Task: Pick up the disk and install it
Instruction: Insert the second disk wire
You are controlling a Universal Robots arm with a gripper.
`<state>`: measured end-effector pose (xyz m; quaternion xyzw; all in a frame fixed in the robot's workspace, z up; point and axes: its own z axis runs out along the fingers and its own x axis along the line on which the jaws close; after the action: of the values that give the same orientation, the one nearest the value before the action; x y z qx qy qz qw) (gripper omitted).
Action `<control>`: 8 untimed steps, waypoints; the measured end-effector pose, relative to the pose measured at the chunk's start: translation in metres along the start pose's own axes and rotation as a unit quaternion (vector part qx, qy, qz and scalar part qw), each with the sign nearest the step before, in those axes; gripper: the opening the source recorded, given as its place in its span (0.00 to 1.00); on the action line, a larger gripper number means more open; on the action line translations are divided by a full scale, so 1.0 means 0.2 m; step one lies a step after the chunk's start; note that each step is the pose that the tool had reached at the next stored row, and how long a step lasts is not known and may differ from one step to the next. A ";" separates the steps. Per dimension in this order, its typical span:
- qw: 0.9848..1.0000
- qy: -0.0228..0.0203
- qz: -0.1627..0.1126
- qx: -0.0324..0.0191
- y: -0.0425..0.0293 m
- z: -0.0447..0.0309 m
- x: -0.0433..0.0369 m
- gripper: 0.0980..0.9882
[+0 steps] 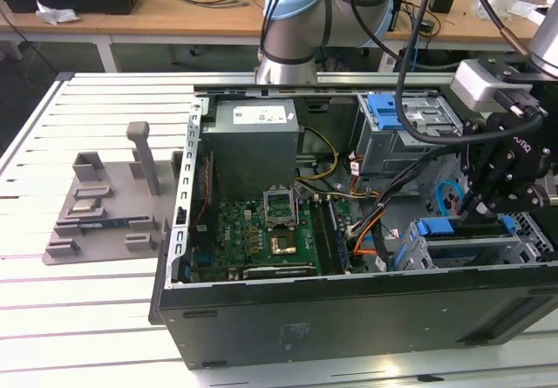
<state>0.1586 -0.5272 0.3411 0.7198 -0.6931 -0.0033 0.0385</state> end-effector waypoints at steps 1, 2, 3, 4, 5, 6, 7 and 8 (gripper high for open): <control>1.000 0.000 0.000 0.000 0.000 0.000 0.000 0.07; 1.000 0.000 0.000 0.000 0.000 0.001 0.000 0.07; 1.000 0.000 0.000 0.000 -0.001 0.002 0.000 0.07; 1.000 0.000 0.000 0.000 0.000 0.002 0.000 0.08; 1.000 0.000 0.000 0.000 0.000 0.002 0.000 0.15; 1.000 0.000 0.000 0.000 0.000 -0.005 0.000 0.15; 1.000 0.000 0.000 0.000 0.001 -0.025 0.001 0.15; 1.000 0.000 0.000 0.000 0.003 -0.061 0.000 0.15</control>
<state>0.1586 -0.5267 0.3532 0.7198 -0.6931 -0.0033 0.0385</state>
